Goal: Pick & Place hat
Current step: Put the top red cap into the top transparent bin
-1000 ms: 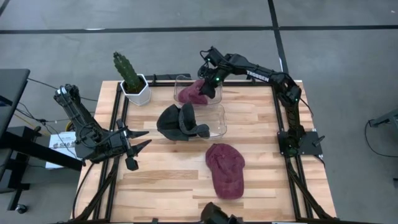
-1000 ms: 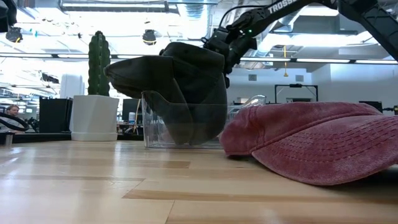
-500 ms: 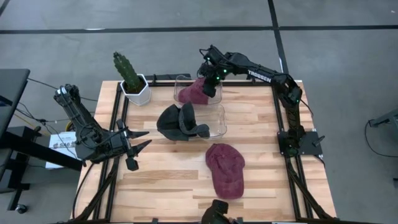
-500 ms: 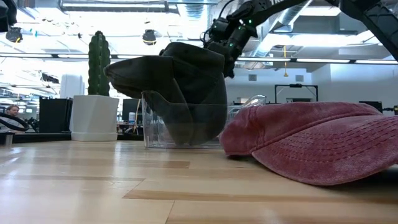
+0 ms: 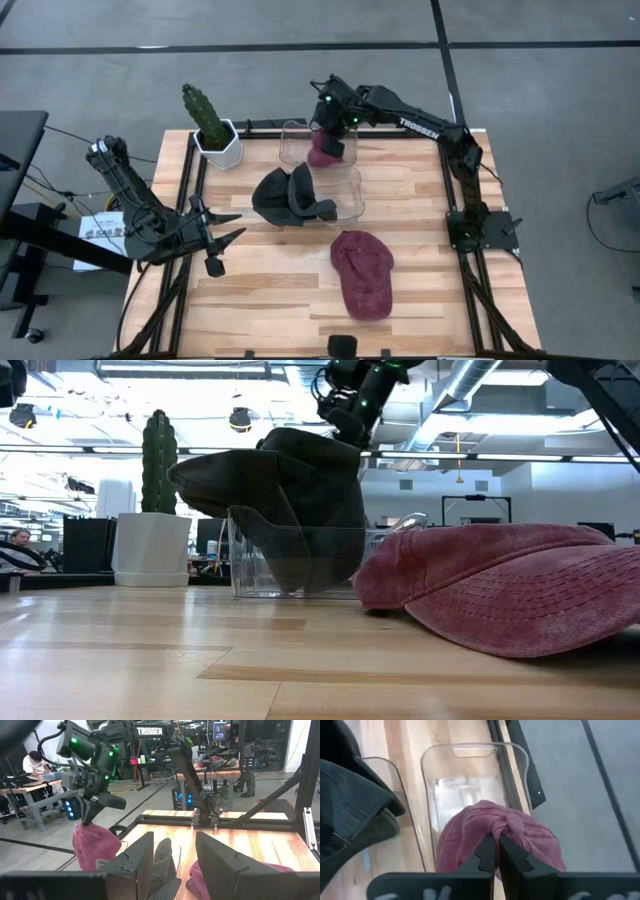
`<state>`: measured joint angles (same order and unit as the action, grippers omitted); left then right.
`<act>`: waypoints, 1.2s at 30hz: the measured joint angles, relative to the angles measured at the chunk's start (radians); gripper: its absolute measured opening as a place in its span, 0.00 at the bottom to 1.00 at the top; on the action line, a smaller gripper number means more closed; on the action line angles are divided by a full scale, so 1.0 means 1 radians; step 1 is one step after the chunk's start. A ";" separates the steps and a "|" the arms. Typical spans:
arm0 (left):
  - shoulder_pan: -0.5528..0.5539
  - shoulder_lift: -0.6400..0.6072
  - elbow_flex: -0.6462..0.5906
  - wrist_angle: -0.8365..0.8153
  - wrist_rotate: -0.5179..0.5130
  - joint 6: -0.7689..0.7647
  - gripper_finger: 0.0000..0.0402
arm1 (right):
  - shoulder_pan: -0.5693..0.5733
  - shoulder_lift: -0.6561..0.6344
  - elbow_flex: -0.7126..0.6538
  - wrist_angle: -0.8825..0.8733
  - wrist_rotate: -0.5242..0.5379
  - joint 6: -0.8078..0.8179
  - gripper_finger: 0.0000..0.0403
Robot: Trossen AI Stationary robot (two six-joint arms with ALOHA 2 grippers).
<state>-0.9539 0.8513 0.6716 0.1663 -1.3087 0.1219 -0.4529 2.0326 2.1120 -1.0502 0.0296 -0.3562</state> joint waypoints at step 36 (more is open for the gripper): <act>0.000 0.000 0.000 0.025 0.000 0.000 0.36 | 0.113 0.131 0.000 0.463 -0.168 -0.116 0.01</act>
<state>-0.9539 0.8509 0.6716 0.1917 -1.3087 0.1219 -0.3397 2.1635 2.1120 -0.5873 -0.1380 -0.4717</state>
